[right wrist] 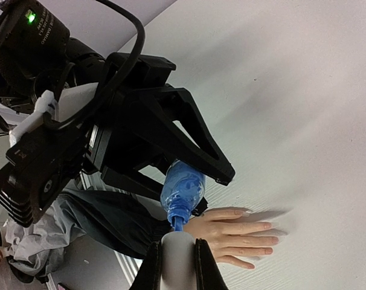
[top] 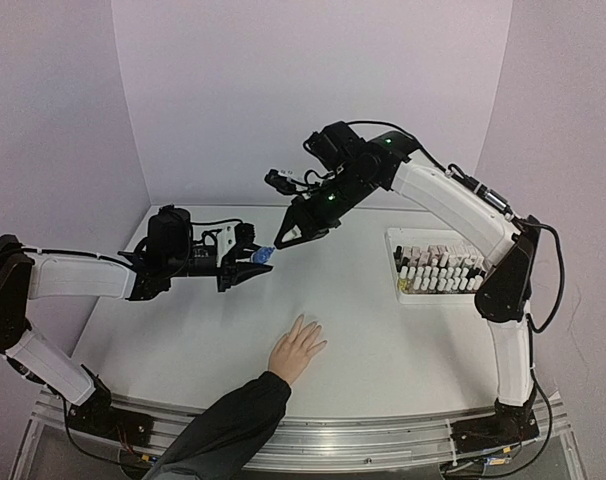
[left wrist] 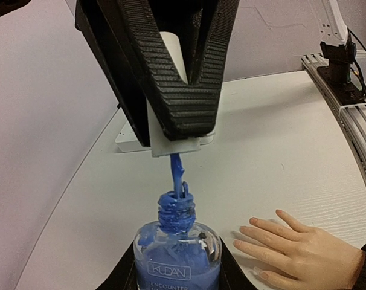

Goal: Paint the nails
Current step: Close the cap of the nail polish bottle, then pass from the left arm to the right

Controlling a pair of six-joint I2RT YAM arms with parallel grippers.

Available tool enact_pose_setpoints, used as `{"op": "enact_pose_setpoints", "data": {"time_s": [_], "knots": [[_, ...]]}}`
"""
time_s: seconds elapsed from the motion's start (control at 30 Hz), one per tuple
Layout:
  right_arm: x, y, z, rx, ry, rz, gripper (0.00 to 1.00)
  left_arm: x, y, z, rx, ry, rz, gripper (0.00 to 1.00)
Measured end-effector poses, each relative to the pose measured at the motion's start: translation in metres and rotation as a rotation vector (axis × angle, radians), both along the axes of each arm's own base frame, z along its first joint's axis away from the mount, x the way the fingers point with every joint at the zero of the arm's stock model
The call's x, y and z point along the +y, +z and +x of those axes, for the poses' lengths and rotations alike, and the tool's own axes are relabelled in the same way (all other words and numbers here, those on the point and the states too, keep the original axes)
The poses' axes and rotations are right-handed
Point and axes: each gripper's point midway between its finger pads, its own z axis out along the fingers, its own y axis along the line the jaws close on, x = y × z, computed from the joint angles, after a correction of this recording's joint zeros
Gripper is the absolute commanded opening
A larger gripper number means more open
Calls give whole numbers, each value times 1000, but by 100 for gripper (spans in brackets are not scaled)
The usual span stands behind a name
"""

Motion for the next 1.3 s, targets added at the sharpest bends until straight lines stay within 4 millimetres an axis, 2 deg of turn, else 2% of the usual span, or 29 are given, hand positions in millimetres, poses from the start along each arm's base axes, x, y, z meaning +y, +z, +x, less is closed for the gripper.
{"op": "enact_pose_setpoints", "data": {"time_s": [0.57, 0.63, 0.77, 0.87, 0.93, 1.03, 1.13, 1.3], "knots": [[11, -13, -1, 27, 7, -9, 1, -2, -1, -3, -20, -13, 10, 0], [11, -13, 0, 32, 2, -9, 8, -2, -1, -3, -20, -13, 9, 0], [14, -16, 2, 47, -14, -10, 44, -2, -3, 0, -14, -1, 10, 0], [15, -23, 5, 68, -34, -22, 64, -3, -1, 1, -12, 7, 1, 0], [15, -25, 6, 82, -55, -30, 71, -4, 2, 2, -16, 13, -9, 0], [15, -24, 8, 95, -90, -34, 72, -4, 5, 4, -25, 20, -19, 0], [15, -22, 11, 109, -132, -36, 63, -4, 7, 6, -32, 31, -23, 0], [16, -21, 14, 168, -208, -31, 60, -4, 12, 9, -43, 47, -40, 0]]}}
